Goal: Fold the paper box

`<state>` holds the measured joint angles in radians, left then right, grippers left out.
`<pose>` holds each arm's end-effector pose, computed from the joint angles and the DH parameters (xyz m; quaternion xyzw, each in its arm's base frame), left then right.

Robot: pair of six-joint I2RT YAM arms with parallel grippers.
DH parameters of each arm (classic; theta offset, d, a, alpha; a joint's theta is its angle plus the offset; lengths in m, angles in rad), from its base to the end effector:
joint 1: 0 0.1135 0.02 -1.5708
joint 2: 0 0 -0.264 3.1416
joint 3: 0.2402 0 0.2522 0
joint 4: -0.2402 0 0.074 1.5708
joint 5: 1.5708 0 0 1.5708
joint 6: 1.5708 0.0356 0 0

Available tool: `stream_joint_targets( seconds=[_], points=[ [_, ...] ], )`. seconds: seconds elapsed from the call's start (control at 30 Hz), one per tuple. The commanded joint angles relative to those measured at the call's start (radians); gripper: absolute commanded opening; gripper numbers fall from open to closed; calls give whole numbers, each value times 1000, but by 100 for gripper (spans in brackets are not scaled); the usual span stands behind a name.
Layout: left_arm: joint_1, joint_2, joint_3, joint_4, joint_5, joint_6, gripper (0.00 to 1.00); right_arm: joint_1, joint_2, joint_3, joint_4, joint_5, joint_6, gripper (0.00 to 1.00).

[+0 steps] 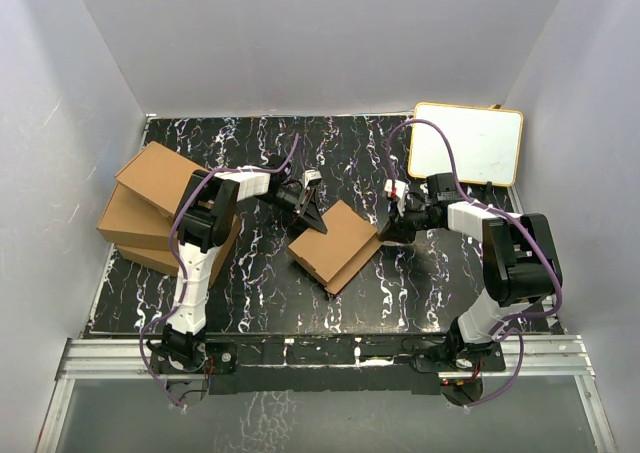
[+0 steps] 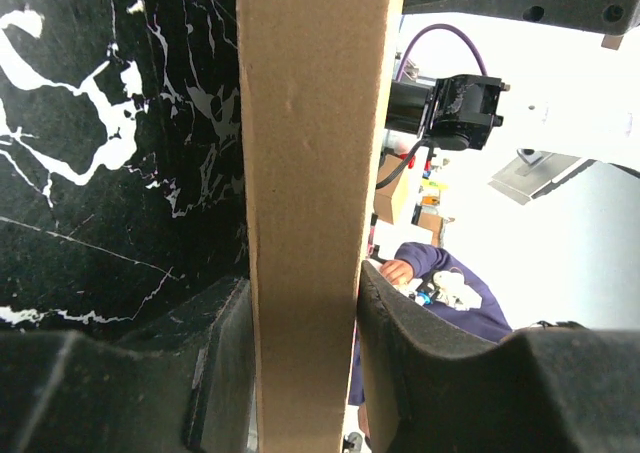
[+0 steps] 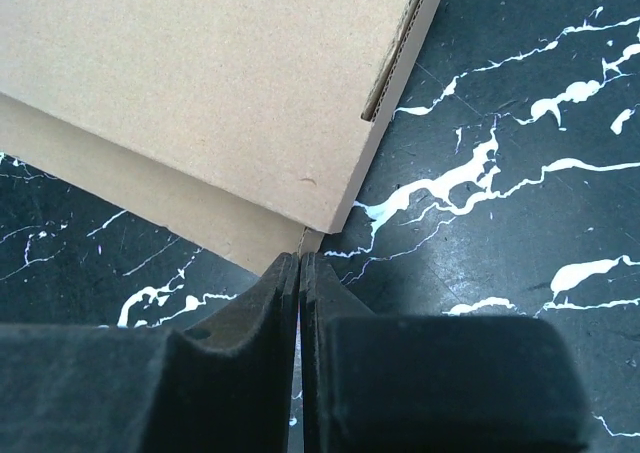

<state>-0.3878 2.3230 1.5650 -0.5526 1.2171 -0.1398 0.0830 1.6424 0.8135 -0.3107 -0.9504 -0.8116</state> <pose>0.3963 -0.1980 0.0980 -0.1742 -0.7981 0.5750 0.0450 0.2848 0.0528 0.1508 -0.4639 0.7408 0.3498 0.3370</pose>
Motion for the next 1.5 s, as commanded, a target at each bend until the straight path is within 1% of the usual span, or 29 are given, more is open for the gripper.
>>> stream_joint_targets(
  seconds=[0.0,0.47,0.57,1.47],
  points=[
    [33,10,-21,67,-115,-43,1,-20,-38,-3,25,-142,35,8],
    [36,24,-24,61,-104,-20,1,-26,-6,24,101,-47,205,8],
    [36,27,-23,61,-106,-19,1,-27,-7,26,102,-27,218,8],
    [47,37,-21,63,-100,-23,1,-48,11,33,108,-20,306,8]
  ],
)
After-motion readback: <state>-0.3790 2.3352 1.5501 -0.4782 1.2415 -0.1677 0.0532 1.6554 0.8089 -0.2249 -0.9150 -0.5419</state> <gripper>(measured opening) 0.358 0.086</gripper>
